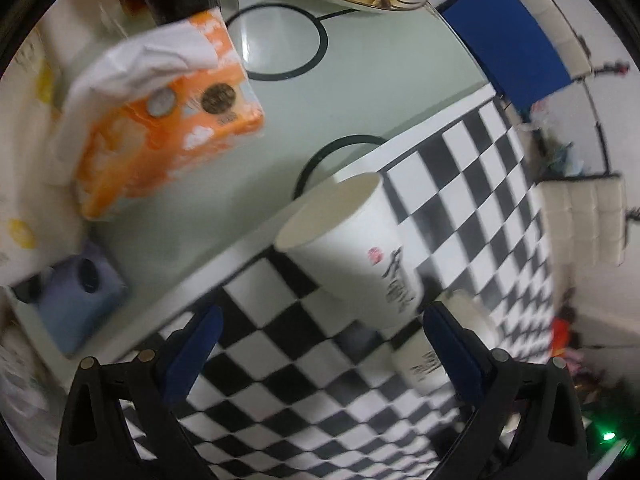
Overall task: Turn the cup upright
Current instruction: 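Move the left tool toward the white calligraphy cup lying on its side, then close the left gripper around the white calligraphy cup, then lift the white cup with the left gripper and rotate it rim-up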
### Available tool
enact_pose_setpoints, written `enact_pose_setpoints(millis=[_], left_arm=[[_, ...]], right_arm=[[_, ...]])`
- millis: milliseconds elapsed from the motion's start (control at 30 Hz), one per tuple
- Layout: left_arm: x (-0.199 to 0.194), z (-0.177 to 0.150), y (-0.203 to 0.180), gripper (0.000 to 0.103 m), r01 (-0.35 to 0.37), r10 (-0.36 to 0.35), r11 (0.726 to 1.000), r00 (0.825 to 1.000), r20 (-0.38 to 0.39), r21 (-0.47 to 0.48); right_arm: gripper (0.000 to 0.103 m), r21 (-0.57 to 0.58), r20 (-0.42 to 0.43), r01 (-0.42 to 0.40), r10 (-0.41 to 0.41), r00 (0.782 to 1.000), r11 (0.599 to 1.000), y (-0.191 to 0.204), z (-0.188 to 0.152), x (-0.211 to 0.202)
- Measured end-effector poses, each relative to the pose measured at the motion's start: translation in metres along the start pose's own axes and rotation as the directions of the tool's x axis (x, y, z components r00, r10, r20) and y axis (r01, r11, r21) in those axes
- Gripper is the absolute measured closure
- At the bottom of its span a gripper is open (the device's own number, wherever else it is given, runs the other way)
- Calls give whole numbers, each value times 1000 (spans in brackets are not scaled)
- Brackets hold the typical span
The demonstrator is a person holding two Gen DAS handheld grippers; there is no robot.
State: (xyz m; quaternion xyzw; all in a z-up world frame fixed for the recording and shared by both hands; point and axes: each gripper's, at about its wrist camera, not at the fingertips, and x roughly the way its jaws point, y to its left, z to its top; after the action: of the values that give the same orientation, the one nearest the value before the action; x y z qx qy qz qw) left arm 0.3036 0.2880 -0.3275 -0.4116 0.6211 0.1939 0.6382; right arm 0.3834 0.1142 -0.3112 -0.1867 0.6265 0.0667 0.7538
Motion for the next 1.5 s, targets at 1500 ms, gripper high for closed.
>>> enact_pose_setpoints(millis=[1500], left_arm=[[-51,-88,-46,36,-261,100,785,948,302,562]], right_arm=[[1,124,-28,-8,12,1000,992,-52,-83,-42]])
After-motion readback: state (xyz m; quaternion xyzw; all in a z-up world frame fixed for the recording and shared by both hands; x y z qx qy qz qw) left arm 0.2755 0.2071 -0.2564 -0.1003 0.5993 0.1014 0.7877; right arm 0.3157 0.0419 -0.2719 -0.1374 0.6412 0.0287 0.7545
